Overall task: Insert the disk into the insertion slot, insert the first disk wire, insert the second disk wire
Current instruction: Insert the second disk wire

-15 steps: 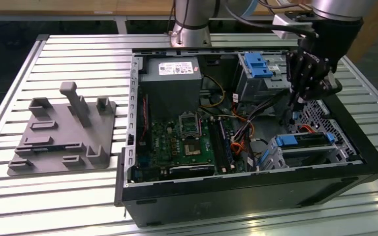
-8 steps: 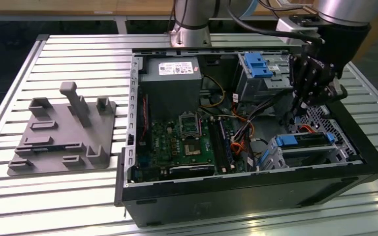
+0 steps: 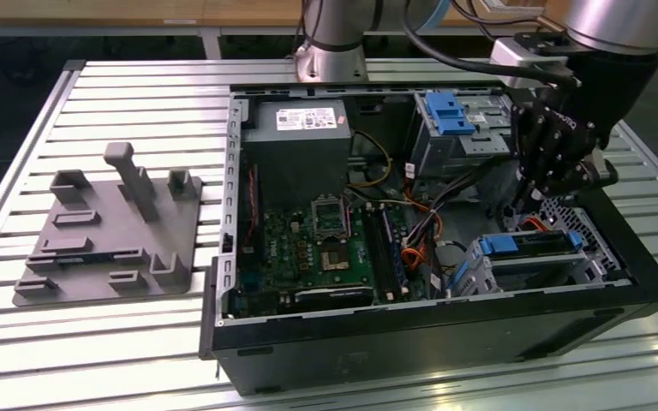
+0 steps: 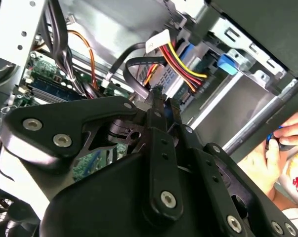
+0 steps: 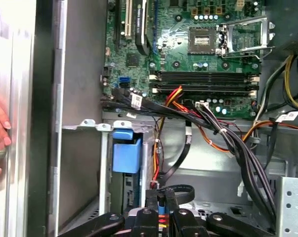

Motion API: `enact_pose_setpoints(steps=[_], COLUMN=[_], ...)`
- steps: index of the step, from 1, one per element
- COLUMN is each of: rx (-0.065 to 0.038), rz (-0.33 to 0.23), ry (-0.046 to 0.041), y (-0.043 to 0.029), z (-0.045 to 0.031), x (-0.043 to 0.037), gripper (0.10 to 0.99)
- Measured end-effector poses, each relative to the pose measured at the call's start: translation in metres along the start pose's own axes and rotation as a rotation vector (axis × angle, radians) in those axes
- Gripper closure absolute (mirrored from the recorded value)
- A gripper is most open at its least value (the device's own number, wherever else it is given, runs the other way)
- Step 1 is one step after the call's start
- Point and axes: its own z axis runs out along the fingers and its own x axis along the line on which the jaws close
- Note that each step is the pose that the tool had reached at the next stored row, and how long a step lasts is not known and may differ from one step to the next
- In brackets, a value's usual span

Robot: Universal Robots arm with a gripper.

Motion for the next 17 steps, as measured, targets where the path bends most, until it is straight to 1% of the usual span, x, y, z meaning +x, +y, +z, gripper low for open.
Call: enact_pose_setpoints(steps=[4, 8, 11, 16, 17], rx=[-0.008, -0.02, -0.021, -0.021, -0.02], rz=[-0.001, -0.003, -0.003, -0.003, -0.003], ry=[-0.0002, -0.0005, -0.0002, 0.0038, 0.0054], y=[-0.0001, -0.0005, -0.0009, -0.0009, -0.0009], z=[-0.001, -0.0022, -0.0021, -0.0021, -0.002], x=[0.0041, 0.0063, 0.0064, 0.0065, 0.0064], gripper=[0.89, 0.89, 0.89, 0.89, 0.878])
